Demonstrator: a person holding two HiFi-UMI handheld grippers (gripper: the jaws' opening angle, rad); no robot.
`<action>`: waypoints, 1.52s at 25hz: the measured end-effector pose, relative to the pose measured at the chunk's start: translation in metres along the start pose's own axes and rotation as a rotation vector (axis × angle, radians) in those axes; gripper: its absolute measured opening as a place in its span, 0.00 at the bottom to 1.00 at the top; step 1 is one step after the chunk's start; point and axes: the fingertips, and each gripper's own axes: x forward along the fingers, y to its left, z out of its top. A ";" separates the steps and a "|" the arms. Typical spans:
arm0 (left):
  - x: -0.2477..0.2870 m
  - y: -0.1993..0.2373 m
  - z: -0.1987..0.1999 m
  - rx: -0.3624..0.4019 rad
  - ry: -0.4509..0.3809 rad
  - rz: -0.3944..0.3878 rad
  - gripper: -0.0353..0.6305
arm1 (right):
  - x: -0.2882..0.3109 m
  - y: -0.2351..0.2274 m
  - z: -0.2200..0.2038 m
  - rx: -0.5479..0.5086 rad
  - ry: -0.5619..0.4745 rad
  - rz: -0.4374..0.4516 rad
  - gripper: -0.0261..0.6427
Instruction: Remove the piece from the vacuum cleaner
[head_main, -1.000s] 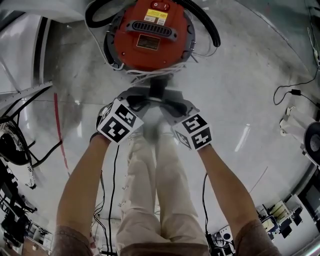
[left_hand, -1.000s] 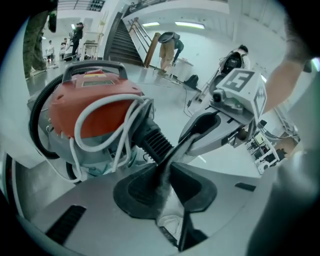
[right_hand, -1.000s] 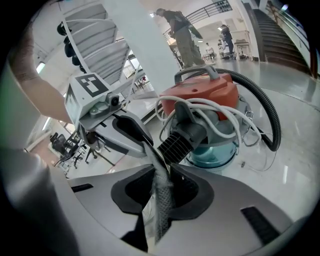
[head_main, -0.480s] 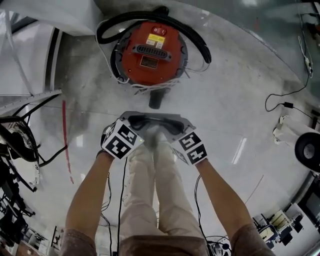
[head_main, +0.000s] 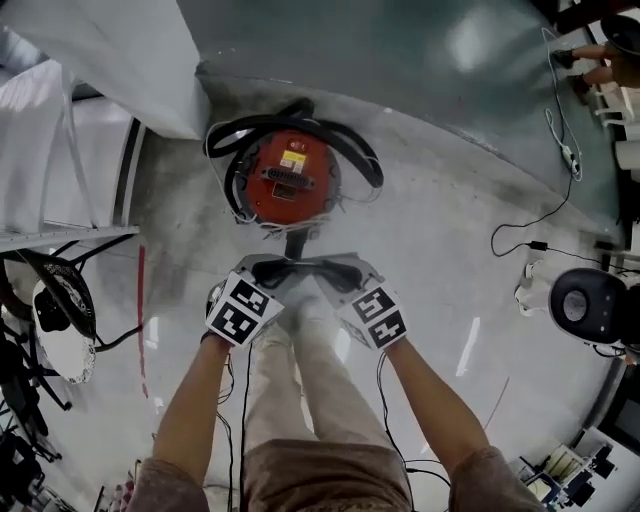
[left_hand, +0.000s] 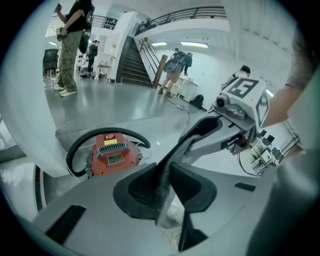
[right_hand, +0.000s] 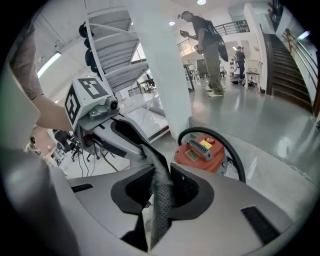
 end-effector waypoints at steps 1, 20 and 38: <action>-0.012 -0.001 0.011 0.004 -0.014 0.012 0.18 | -0.009 0.003 0.013 -0.010 -0.013 -0.004 0.14; -0.150 -0.076 0.124 0.102 -0.147 0.190 0.18 | -0.152 0.050 0.130 -0.160 -0.194 -0.012 0.15; -0.200 -0.069 0.171 0.108 -0.246 0.305 0.17 | -0.176 0.055 0.197 -0.241 -0.290 0.035 0.15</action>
